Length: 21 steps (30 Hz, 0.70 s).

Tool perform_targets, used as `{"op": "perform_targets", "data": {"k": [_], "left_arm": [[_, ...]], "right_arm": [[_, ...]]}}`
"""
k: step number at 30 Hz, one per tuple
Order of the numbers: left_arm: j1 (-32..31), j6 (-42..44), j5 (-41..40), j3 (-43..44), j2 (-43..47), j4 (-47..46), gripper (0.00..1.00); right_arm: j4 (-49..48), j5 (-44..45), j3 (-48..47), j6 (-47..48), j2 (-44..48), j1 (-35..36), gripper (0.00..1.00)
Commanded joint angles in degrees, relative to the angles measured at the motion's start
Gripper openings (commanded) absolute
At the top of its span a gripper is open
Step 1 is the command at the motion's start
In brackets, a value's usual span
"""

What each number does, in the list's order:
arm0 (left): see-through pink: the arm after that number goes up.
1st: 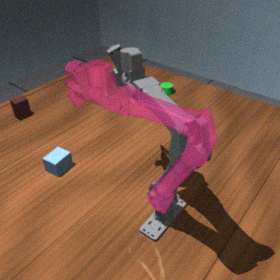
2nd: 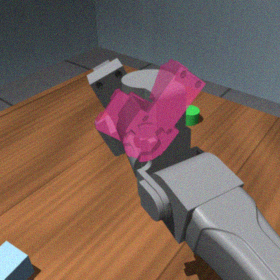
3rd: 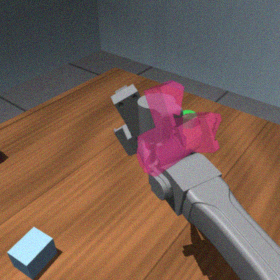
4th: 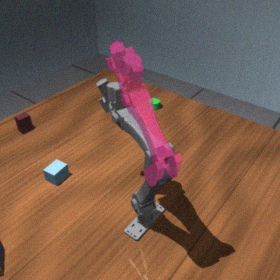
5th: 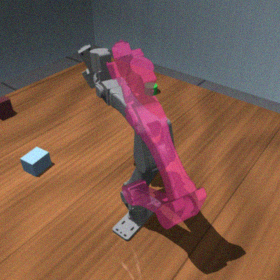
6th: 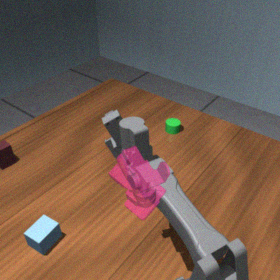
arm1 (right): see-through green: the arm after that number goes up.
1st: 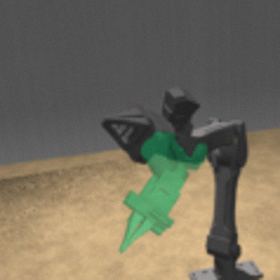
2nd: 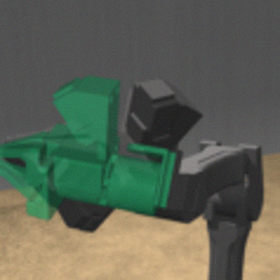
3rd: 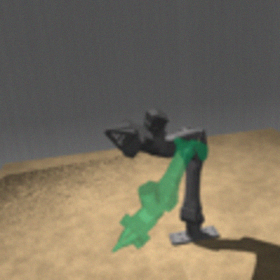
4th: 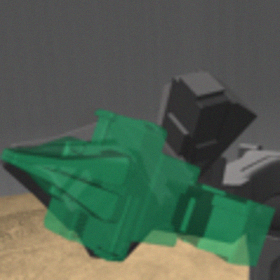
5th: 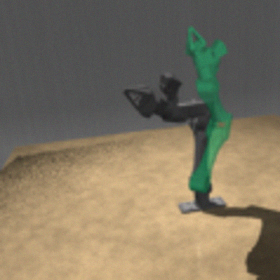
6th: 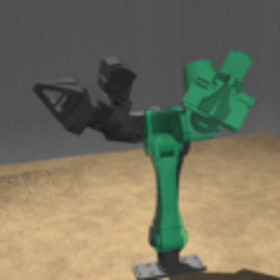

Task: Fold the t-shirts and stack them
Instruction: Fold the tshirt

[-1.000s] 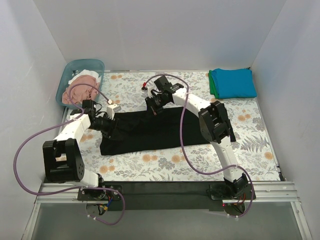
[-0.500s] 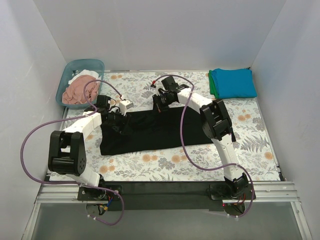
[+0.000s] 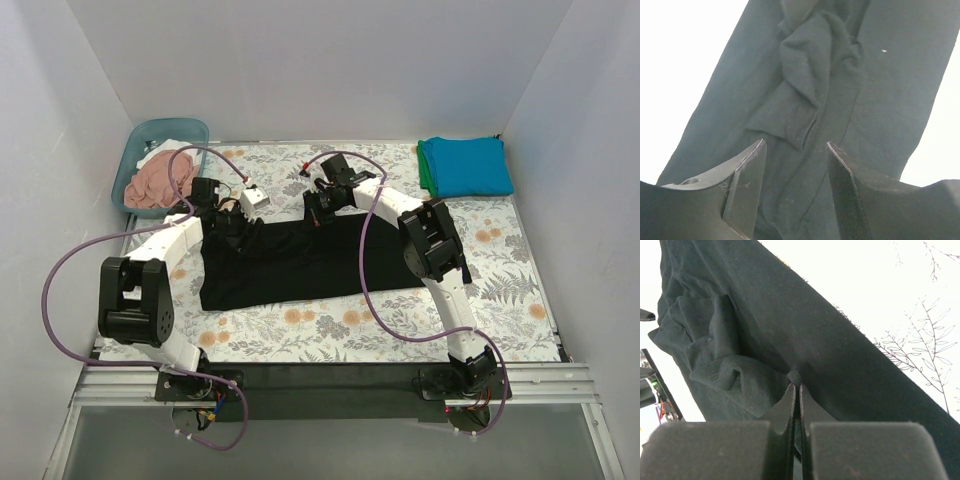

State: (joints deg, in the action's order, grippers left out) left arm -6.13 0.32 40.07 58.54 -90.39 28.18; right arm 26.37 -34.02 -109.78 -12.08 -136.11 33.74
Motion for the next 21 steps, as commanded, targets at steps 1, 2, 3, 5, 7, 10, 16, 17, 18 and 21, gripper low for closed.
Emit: {"op": "perform_targets", "data": {"k": [1, 2, 3, 5, 7, 10, 16, 17, 18, 21], "left_arm": [[0.1, 7.8, 6.2, 3.6, -1.4, 6.6, 0.50], [0.0, 9.9, 6.9, 4.6, -1.8, 7.9, 0.50], [0.0, 10.7, 7.5, 4.9, -2.2, 9.2, 0.50], [-0.5, 12.2, 6.9, 5.0, -3.1, 10.9, 0.50], [-0.9, 13.0, 5.5, 4.7, -3.7, 10.6, 0.50], [-1.7, 12.3, 3.8, 4.1, -4.3, 8.5, 0.50], [-2.3, 8.7, -1.2, 4.1, -5.9, 1.5, 0.44], [-2.3, 8.4, -2.2, 4.4, -6.3, 1.3, 0.42], [-2.3, 8.4, -2.6, 4.7, -7.2, 1.3, 0.37], [-2.3, 8.5, -3.8, 6.1, -8.1, 1.1, 0.27]], "right_arm": [[-1.8, -0.4, 0.8, -0.7, 3.0, -0.1, 0.01], [-2.0, -0.4, 0.9, -0.8, 3.0, -0.2, 0.01], [-2.0, -0.4, 0.9, -0.8, 3.0, -0.2, 0.01], [-2.1, -0.4, 1.0, -1.0, 3.0, -0.4, 0.01], [-2.4, -0.4, 1.1, -1.2, 3.3, -0.4, 0.01], [-2.6, -0.4, 1.3, -1.3, 3.5, -0.5, 0.01], [-2.8, -1.0, 1.8, -1.5, 3.7, -0.7, 0.01], [-2.8, -1.1, 1.9, -1.4, 3.8, -0.7, 0.01], [-2.8, -1.2, 1.9, -1.5, 3.8, -0.8, 0.01], [-2.9, -1.6, 2.0, -1.5, 3.8, -1.0, 0.01]]}}
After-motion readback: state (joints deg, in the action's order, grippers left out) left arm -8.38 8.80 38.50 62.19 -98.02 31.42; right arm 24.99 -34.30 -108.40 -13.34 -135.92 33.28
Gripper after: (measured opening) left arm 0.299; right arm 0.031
